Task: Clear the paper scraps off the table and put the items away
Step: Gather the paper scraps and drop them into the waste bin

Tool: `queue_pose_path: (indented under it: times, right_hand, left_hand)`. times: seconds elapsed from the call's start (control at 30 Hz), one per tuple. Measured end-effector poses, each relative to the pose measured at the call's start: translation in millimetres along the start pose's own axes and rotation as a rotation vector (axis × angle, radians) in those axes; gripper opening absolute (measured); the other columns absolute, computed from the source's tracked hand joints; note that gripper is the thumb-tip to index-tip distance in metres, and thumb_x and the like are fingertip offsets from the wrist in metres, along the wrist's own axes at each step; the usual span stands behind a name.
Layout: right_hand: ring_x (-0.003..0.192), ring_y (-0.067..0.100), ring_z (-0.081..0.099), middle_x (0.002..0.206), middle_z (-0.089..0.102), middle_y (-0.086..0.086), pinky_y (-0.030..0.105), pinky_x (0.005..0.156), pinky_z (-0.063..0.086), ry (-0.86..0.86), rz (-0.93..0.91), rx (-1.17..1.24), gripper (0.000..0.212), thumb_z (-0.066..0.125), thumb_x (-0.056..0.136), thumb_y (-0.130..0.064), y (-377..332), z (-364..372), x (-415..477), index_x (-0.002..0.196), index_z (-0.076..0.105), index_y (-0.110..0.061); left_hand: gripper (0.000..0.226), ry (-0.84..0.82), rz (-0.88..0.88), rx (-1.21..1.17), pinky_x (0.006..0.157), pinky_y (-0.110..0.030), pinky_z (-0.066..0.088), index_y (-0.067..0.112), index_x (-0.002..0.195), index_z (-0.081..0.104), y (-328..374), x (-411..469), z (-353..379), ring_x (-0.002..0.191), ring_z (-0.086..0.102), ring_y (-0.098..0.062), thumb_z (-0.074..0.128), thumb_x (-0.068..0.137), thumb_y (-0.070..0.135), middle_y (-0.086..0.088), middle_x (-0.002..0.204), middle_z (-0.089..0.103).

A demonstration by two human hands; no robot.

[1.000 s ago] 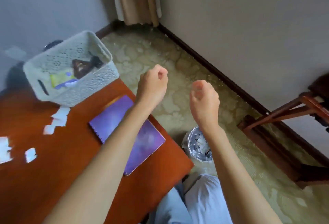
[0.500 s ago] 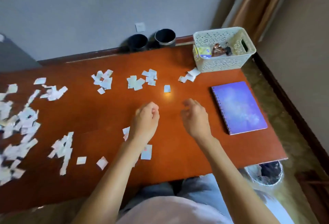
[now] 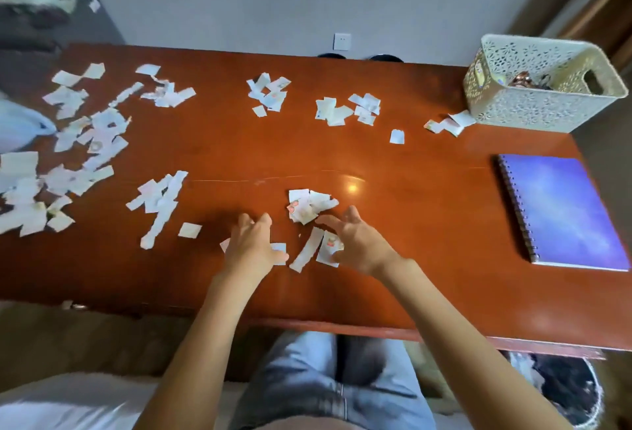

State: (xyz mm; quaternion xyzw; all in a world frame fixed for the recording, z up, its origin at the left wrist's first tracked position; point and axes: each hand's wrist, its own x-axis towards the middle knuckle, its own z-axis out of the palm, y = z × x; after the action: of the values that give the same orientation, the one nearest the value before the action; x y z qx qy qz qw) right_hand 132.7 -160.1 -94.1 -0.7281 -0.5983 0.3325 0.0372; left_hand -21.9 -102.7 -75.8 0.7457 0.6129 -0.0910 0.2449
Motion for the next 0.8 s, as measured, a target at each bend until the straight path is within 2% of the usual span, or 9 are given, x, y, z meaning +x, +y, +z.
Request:
queue_pose_path:
  times: [0.13, 0.2, 0.33, 0.4, 0.47, 0.53, 0.67, 0.7, 0.8]
  right_hand:
    - [0.095, 0.027, 0.055, 0.112, 0.033, 0.004, 0.035, 0.093, 0.049, 0.082, -0.052, -0.014, 0.047, 0.064, 0.083, -0.011, 8, 4, 4, 0.127, 0.048, -0.016]
    - [0.085, 0.024, 0.05, 0.104, 0.031, 0.002, 0.033, 0.082, 0.047, 0.121, -0.056, -0.051, 0.042, 0.067, 0.082, -0.014, 11, 5, 5, 0.119, 0.049, -0.01]
    - [0.084, 0.021, 0.045, 0.097, 0.041, 0.004, 0.022, 0.059, 0.037, 0.233, -0.058, -0.011, 0.036, 0.072, 0.076, -0.015, 15, 11, 6, 0.095, 0.042, -0.014]
    - [0.085, 0.023, 0.051, 0.096, 0.051, 0.006, 0.024, 0.062, 0.042, 0.264, -0.046, 0.049, 0.037, 0.072, 0.076, -0.011, 14, 15, 4, 0.097, 0.042, -0.014]
    - [0.087, 0.024, 0.054, 0.099, 0.055, 0.007, 0.027, 0.066, 0.047, 0.261, -0.034, 0.089, 0.04, 0.07, 0.078, -0.008, 12, 16, 2, 0.109, 0.046, -0.011]
    - [0.085, 0.02, 0.052, 0.096, 0.052, 0.003, 0.018, 0.059, 0.043, 0.257, -0.047, 0.076, 0.044, 0.068, 0.08, -0.006, 7, 10, -1, 0.119, 0.047, -0.012]
    - [0.071, 0.017, 0.048, 0.082, 0.052, 0.005, 0.019, 0.056, 0.038, 0.164, -0.173, 0.106, 0.041, 0.068, 0.079, -0.005, -4, -2, 1, 0.115, 0.055, -0.02]
    - [0.071, 0.016, 0.047, 0.083, 0.052, 0.005, 0.02, 0.059, 0.038, 0.107, -0.189, 0.082, 0.041, 0.068, 0.079, -0.006, -8, -1, 3, 0.115, 0.057, -0.022]
    - [0.08, 0.016, 0.047, 0.09, 0.05, 0.001, 0.019, 0.064, 0.039, -0.028, -0.182, 0.007, 0.037, 0.067, 0.079, -0.005, -15, 9, 11, 0.11, 0.06, -0.022]
  left_hand:
    - [0.049, 0.092, 0.059, -0.016, 0.102, -0.036, 0.041, 0.014, 0.125, 0.046, -12, 0, 20, 0.124, 0.044, -0.027, 0.07, 0.082, 0.02, -0.008, 0.133, 0.041]
    - [0.038, 0.138, 0.089, -0.041, 0.095, -0.034, 0.044, 0.012, 0.117, 0.052, -17, 0, 26, 0.119, 0.046, -0.026, 0.068, 0.083, 0.02, -0.009, 0.128, 0.044]
    - [0.03, 0.217, 0.165, -0.136, 0.077, -0.027, 0.04, 0.011, 0.109, 0.054, -24, -2, 32, 0.112, 0.048, -0.023, 0.067, 0.083, 0.017, -0.008, 0.12, 0.051]
    - [0.022, 0.258, 0.197, -0.169, 0.068, -0.024, 0.038, 0.011, 0.105, 0.054, -23, -4, 35, 0.109, 0.049, -0.022, 0.064, 0.085, 0.012, -0.008, 0.115, 0.056]
    - [0.018, 0.297, 0.225, -0.194, 0.066, -0.023, 0.039, 0.011, 0.103, 0.054, -22, -3, 33, 0.106, 0.05, -0.022, 0.062, 0.087, 0.009, -0.008, 0.114, 0.058]
    - [0.019, 0.329, 0.232, -0.233, 0.069, -0.025, 0.041, 0.013, 0.102, 0.054, -25, 1, 24, 0.102, 0.05, -0.02, 0.064, 0.086, 0.01, -0.008, 0.115, 0.058]
    - [0.041, 0.299, 0.182, -0.19, 0.056, -0.019, 0.044, 0.02, 0.114, 0.048, -42, 8, 1, 0.094, 0.054, -0.018, 0.07, 0.081, 0.014, -0.008, 0.121, 0.055]
    - [0.045, 0.26, 0.166, -0.158, 0.057, -0.019, 0.046, 0.02, 0.117, 0.047, -47, 9, -2, 0.096, 0.056, -0.02, 0.071, 0.08, 0.015, -0.008, 0.123, 0.054]
    - [0.054, 0.15, 0.117, -0.078, 0.079, -0.03, 0.05, 0.015, 0.125, 0.043, -60, 7, 2, 0.111, 0.053, -0.025, 0.071, 0.079, 0.014, -0.011, 0.129, 0.049]
